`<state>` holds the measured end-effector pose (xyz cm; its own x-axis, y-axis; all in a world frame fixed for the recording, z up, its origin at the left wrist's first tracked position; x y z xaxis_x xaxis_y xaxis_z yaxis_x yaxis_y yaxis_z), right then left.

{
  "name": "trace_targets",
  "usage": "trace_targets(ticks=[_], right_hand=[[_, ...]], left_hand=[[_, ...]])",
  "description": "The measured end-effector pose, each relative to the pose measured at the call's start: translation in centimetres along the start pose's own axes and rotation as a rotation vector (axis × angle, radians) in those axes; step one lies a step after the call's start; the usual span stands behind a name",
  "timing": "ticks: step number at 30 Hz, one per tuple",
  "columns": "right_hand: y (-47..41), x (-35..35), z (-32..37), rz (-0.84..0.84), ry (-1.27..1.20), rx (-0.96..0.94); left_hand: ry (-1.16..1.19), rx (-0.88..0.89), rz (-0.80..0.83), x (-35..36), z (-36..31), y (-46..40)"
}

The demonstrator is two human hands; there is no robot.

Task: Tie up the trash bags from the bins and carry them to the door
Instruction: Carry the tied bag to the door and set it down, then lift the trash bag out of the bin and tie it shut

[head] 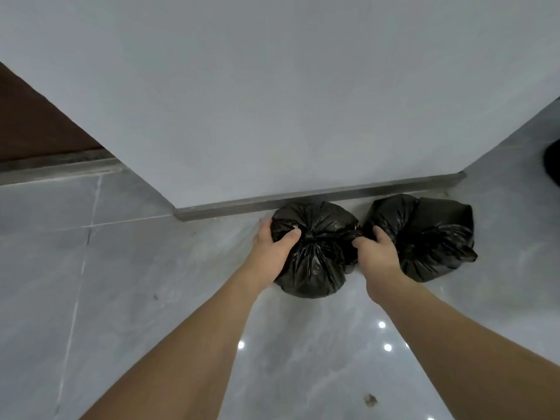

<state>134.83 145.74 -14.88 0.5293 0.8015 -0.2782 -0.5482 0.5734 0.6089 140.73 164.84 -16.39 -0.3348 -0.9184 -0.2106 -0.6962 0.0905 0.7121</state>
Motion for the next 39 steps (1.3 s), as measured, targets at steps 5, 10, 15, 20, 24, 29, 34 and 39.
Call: trace_targets(ticks=[5, 10, 15, 20, 24, 29, 34, 39], right_hand=[[2.9, -1.8, 2.3, -0.031, 0.080, -0.006], [10.6, -3.0, 11.9, 0.062, 0.604, -0.200], [21.8, -4.6, 25.8, 0.276, 1.204, -0.559], [36.3, -8.1, 42.2, 0.342, 1.383, -0.779], [49.3, -12.7, 53.8, 0.369, 1.364, -0.948], [63.3, -16.9, 65.8, 0.299, 1.200, -1.221], [72.3, -16.9, 71.4, 0.258, 1.141, -1.399], [77.4, -14.3, 71.9, 0.253, 1.194, -1.489]], left_hand=[[-0.218, 0.008, -0.104, -2.9, -1.7, 3.8], [-0.570, 0.088, -0.219, -8.1, -9.6, 12.5], [-0.538, 0.098, -0.299, -14.3, -21.5, 24.6], [-0.584, 0.130, -0.436, -21.0, -34.2, 41.4], [-0.541, 0.237, -0.633, -26.7, -44.1, 57.8], [-0.710, 0.396, -0.890, -33.8, -53.7, 75.7], [-0.814, 0.465, -1.054, -37.5, -57.5, 84.9], [-0.912, 0.391, -1.106, -40.9, -55.4, 88.7]])
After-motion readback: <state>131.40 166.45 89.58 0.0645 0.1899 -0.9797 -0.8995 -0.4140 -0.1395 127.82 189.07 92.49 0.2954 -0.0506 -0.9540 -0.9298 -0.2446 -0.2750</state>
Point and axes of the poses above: each hand's wrist, its own y-axis away from the middle knuckle, its own x-axis out of the palm, z = x × y, the point moved 3 cm from there along -y, towards the middle knuckle, and after that the axes turned 7 degrees about -x, right-handed, at the moved point
